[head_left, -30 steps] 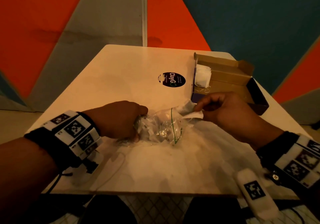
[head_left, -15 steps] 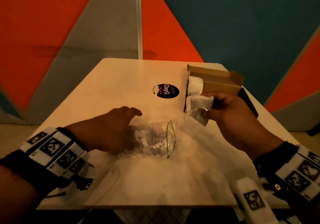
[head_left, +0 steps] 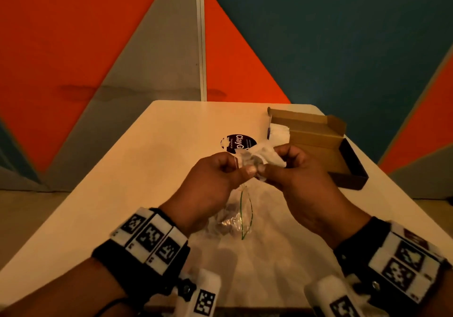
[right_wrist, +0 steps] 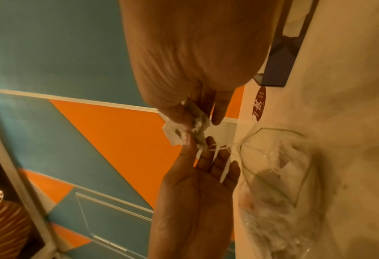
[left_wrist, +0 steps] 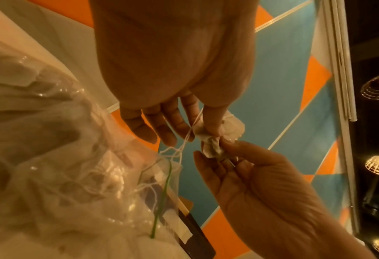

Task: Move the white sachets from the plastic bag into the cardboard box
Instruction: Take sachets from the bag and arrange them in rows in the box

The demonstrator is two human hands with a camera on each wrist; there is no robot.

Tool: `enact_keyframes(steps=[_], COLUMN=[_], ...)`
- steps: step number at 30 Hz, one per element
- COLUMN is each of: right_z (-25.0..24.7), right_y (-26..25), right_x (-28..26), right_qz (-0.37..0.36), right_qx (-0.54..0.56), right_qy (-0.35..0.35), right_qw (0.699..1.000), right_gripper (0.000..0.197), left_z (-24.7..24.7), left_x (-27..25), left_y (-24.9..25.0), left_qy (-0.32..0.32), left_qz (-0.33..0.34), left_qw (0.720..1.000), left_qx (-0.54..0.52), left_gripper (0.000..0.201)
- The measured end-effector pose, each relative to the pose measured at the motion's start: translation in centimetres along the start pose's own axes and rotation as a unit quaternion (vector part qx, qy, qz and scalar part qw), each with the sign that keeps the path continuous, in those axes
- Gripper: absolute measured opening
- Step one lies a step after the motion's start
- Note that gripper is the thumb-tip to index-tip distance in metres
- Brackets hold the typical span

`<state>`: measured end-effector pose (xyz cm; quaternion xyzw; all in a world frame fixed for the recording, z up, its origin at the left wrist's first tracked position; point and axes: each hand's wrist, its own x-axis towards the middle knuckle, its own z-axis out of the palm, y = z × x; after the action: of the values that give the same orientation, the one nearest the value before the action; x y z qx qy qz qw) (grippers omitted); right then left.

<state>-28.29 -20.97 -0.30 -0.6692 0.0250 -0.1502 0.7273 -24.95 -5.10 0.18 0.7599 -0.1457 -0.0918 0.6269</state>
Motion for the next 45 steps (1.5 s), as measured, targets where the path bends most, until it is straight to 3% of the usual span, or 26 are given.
enact_keyframes(steps=[4,7,11,15,19,28,30,36,45], right_z=[-0.6,-0.7,-0.9,-1.2,-1.2,-1.2,-1.2,0.0,-0.2], right_y=[-0.3,-0.3,0.1,0.3,0.3,0.5,0.4,-0.2,-0.5], right_x=[-0.7,-1.0,-1.2,-1.1,-1.0,-1.0,-1.0,-1.2,-0.9], right_qz=[0.009,0.001,0.02,0.04,0.035,0.037,0.034,0.002,-0.038], right_qx=[-0.051,-0.103,-0.116,-0.09,-0.094,-0.145,-0.144,-0.151,-0.214], right_qy=[-0.031,-0.028,-0.004,-0.004,-0.018,-0.006,-0.003,-0.038,0.009], right_qw=[0.998,0.994,0.993,0.995,0.995,0.989,0.989,0.988,0.976], right_gripper=[0.017,0.029,0.008,0.022,0.026,0.01,0.01,0.011,0.005], left_z=[-0.3,-0.8,-1.8,-3.2,-4.3,-6.8,-6.8,-4.0,-2.9], left_x=[0.1,0.1,0.2,0.3,0.0,0.8,0.8,-0.2,0.0], left_y=[-0.6,-0.3,-0.1,-0.2,-0.1,0.7,0.7,0.4,0.6], left_qy=[0.008,0.019,0.024,0.025,0.002,0.048,0.021,-0.144,-0.112], left_qz=[0.003,0.022,0.023,0.031,0.053,0.096,0.09,0.028,0.029], left_qw=[0.998,0.996,0.994,0.995,0.996,0.981,0.984,0.989,0.993], left_qx=[-0.056,-0.082,-0.102,-0.087,-0.067,-0.16,-0.155,-0.011,0.017], left_gripper=[0.024,0.015,0.02,0.015,0.019,0.03,0.025,0.013,0.011])
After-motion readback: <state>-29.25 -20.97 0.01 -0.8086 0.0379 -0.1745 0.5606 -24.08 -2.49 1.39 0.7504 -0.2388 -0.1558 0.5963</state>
